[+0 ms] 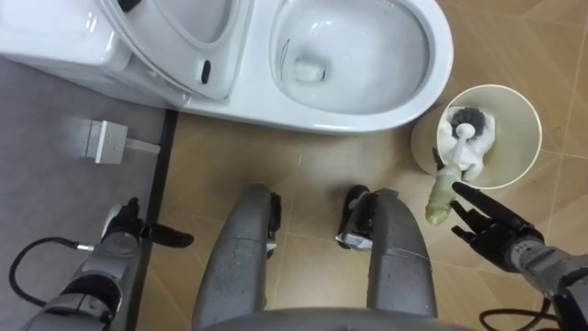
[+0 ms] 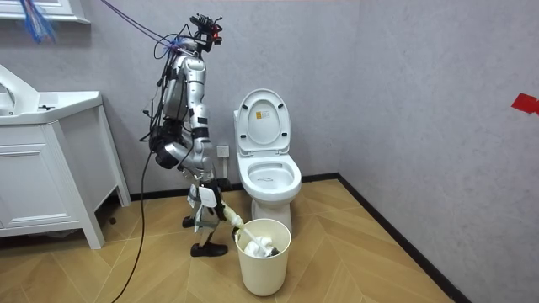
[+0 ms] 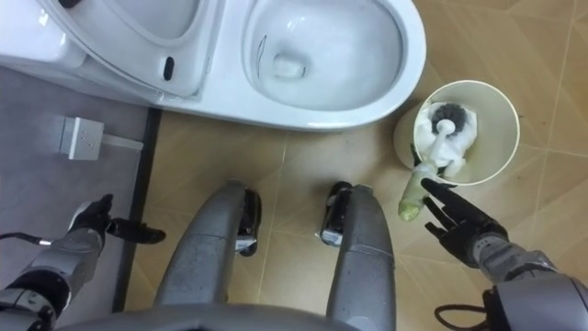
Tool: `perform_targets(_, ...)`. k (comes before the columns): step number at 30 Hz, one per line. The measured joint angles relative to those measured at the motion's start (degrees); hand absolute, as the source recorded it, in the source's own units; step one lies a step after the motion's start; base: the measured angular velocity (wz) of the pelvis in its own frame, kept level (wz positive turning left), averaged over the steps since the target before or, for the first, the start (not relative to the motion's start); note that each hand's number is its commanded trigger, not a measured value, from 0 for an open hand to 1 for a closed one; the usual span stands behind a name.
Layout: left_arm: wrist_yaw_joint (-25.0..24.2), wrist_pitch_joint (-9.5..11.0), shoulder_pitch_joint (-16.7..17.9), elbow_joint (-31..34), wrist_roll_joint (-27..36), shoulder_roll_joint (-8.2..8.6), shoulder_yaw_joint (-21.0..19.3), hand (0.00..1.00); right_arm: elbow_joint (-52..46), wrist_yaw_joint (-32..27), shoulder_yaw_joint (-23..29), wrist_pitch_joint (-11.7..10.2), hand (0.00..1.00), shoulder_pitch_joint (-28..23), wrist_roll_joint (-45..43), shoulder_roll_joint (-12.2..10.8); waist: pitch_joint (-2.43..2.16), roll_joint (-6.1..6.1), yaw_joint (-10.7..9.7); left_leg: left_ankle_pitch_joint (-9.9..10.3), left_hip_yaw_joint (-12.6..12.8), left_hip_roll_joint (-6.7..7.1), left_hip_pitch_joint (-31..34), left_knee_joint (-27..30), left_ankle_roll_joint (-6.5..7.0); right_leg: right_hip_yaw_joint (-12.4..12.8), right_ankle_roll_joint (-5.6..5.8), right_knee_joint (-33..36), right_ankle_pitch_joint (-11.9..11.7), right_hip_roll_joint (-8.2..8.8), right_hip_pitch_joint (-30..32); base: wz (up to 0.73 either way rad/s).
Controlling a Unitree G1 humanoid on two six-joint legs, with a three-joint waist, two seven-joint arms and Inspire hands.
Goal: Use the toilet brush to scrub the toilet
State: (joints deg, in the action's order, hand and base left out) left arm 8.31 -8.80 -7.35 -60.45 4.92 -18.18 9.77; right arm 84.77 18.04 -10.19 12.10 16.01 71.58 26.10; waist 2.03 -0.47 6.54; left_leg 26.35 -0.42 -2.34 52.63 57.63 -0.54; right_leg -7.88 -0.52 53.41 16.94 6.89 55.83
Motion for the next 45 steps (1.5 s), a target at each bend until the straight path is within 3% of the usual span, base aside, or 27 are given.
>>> perform_targets(6,0.02,-0.03,-0.01,-0.18,3.53,-0.58,1.97,0.0,0.03,-0.6,-2.55,0.1,0.0,0.71,0.29,-0.21,0.0,0.0,0.16,0.0,0.25,-0.04,-0.4,-0.07,0.0,0.19,-0.03,0.14,-0.01,0.0,-0.1,0.0)
perform_targets(17,2.18,-1.22,0.42,0.92,4.49,-0.56,3.45,0.0,0.04,-6.0,-1.43,0.54,0.0,0.81,2.29,-1.2,0.02,-0.19,-1.37,0.0,0.29,-0.05,-0.33,-0.19,0.0,0.18,-0.01,0.06,0.01,-0.03,-0.09,0.0)
perform_targets(28,4.06,-1.36,1.2,0.92,4.43,-0.67,5.3,0.0,0.08,-10.68,-1.48,0.81,0.0,-3.21,2.27,-1.84,-0.54,-1.06,-3.04,0.0,0.73,-0.31,-1.3,-1.06,0.03,0.16,0.0,-0.92,-0.22,-0.22,-0.78,-0.02)
perform_targets(29,4.05,-1.36,1.41,0.95,4.42,-0.74,5.33,0.0,0.07,-11.14,-1.48,1.27,0.0,-3.27,2.23,-1.93,-0.78,-1.27,-3.07,0.01,0.91,-0.42,-1.46,-1.22,0.04,0.2,0.03,-1.11,-0.29,-0.29,-0.91,-0.1)
perform_targets(33,4.04,-1.35,1.64,0.77,4.41,-1.61,5.66,0.0,0.06,-12.01,-1.42,1.68,0.0,-3.31,2.35,-2.0,-0.95,-1.58,-3.12,-0.01,1.06,-1.05,-1.41,-1.39,0.03,0.18,-0.12,-2.09,-0.97,-0.89,-1.05,-0.08)
perform_targets(45,3.87,-1.6,3.12,0.72,3.98,-1.79,5.65,0.0,0.06,-10.9,-1.32,1.69,0.0,-3.25,2.39,-2.54,-0.86,-1.53,-2.7,0.0,1.05,-1.06,-1.36,-1.4,0.02,0.25,-0.1,-2.1,-0.97,-0.96,-1.05,0.0)
